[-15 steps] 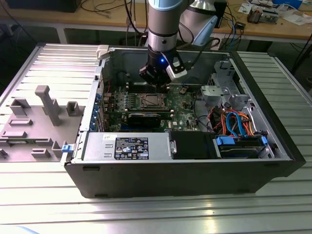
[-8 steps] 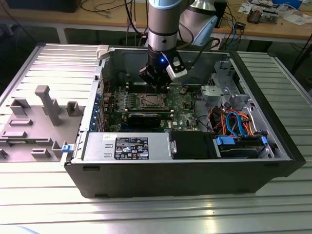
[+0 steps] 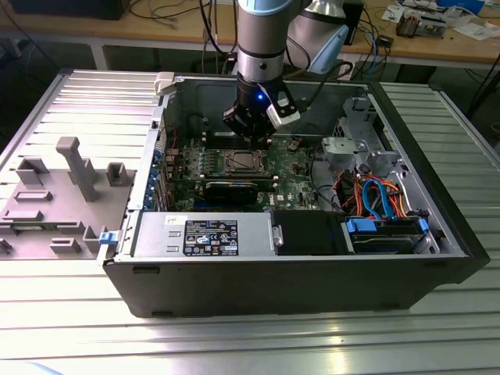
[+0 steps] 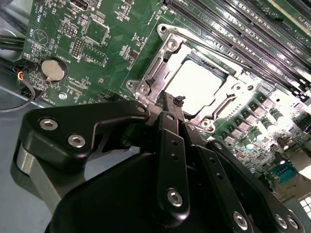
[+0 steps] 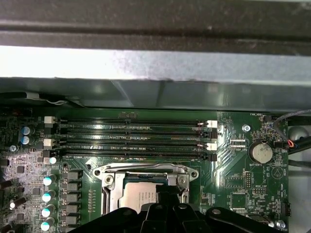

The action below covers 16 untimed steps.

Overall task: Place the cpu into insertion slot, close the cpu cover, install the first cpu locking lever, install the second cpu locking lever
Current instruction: 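Install the second cpu locking lever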

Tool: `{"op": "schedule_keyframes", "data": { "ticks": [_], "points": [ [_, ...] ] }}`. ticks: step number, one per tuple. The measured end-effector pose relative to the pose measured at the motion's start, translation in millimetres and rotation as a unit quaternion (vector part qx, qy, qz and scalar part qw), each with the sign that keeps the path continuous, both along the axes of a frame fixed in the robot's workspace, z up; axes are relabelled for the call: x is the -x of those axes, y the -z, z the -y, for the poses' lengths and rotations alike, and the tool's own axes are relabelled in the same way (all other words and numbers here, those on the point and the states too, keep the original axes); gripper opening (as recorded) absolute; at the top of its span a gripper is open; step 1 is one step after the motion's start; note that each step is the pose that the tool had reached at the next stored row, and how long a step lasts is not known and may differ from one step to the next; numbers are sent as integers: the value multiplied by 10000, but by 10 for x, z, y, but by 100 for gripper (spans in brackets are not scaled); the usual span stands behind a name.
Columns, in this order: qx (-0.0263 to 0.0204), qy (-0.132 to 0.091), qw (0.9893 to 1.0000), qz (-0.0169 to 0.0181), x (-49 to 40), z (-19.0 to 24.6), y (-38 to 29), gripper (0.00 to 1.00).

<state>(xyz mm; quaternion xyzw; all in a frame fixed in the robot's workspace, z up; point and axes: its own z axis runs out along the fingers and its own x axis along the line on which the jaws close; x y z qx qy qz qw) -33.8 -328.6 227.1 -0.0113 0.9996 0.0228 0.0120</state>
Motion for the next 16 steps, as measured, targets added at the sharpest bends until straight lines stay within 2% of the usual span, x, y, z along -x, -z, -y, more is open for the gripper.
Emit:
{"op": "schedule_keyframes", "data": {
  "ticks": [3, 5, 11, 15, 16],
  "points": [
    [0, 0, 10000, 1, -1, 0, -48, 11],
    [0, 0, 10000, 1, -1, 0, -52, 11],
    [15, 0, 10000, 1, -1, 80, -53, 11],
    [31, 0, 10000, 1, -1, 106, -53, 11],
    [35, 0, 10000, 1, -1, 125, -53, 11]
  ]
}}
